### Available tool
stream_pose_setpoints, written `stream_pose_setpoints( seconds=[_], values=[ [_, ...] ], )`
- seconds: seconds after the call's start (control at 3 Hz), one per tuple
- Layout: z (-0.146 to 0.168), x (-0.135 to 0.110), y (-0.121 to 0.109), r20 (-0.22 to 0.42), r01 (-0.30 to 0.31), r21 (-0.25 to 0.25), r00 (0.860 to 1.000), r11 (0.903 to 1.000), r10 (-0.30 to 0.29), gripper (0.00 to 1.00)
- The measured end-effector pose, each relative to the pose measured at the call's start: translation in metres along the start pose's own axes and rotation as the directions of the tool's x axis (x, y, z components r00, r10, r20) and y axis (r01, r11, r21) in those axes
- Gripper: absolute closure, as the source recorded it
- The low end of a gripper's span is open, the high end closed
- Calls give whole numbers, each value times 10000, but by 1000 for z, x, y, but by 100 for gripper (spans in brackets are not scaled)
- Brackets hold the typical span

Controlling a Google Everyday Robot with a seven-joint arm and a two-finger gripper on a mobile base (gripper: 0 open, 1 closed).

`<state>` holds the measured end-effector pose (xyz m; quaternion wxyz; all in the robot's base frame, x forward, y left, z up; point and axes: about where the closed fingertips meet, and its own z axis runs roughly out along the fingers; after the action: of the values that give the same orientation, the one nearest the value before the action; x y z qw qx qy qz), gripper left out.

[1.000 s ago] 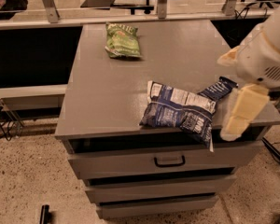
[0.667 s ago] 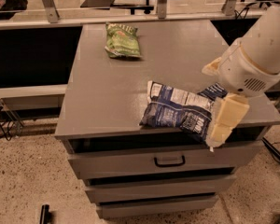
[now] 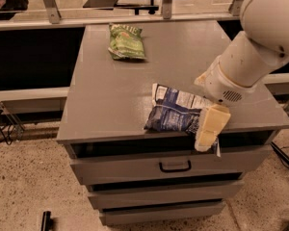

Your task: Move blue chip bag near green jalapeno chip bag

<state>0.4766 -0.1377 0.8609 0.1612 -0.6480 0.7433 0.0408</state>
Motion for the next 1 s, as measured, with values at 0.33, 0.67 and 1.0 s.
stream_pose_setpoints(
  seconds=[0.33, 0.67, 1.0],
  values=[
    [17, 3, -10, 53, -243, -96, 9997, 9997, 243, 16],
    [25, 1, -12, 183, -271, -216, 9995, 9994, 275, 39],
    [22, -5, -13, 533, -218, -415, 9983, 9989, 240, 62]
  ],
)
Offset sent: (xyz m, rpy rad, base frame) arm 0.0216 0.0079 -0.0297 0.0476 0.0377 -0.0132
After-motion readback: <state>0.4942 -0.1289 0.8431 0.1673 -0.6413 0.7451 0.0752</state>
